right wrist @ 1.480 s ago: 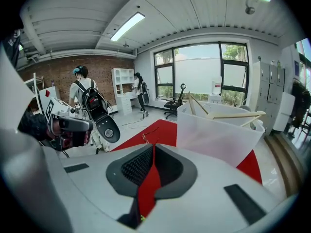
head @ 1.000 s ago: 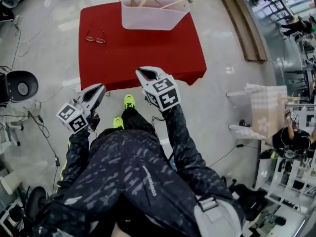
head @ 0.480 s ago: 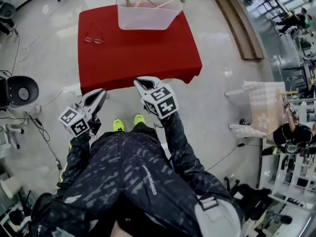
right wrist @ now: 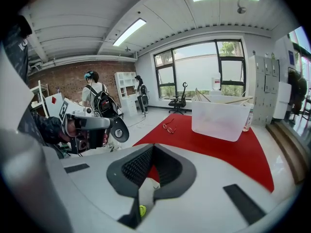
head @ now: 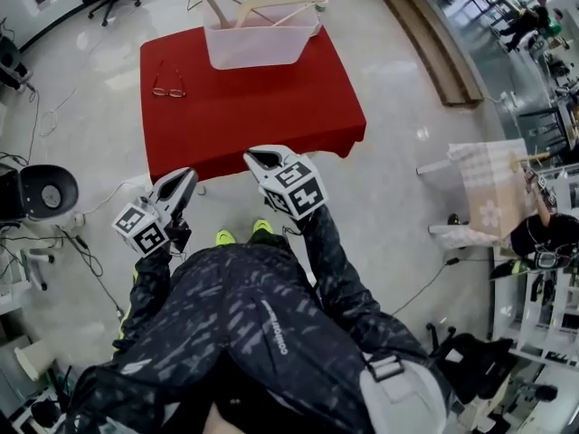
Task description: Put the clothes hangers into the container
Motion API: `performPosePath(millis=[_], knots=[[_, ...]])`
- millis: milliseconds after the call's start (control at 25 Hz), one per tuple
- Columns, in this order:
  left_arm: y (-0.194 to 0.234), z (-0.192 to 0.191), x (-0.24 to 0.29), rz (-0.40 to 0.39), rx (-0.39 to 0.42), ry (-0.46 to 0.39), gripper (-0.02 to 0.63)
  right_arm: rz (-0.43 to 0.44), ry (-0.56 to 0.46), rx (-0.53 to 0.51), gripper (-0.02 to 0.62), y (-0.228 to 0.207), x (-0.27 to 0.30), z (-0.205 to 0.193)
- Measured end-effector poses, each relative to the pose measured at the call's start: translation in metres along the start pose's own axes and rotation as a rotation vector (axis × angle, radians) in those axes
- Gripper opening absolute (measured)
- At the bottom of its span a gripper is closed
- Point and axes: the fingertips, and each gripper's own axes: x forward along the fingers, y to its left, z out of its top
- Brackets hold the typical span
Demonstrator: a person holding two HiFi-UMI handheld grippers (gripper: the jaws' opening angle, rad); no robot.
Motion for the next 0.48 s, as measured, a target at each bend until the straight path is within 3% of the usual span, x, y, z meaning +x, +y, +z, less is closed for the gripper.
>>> performPosePath(millis=[480], knots=[[0.0035,-0.0016,-0.0080,-0.001,0.007,0.016,0.011,-0.012,-0.003,-0.003,0.015,0.0088,-0.0018,-0.0048]])
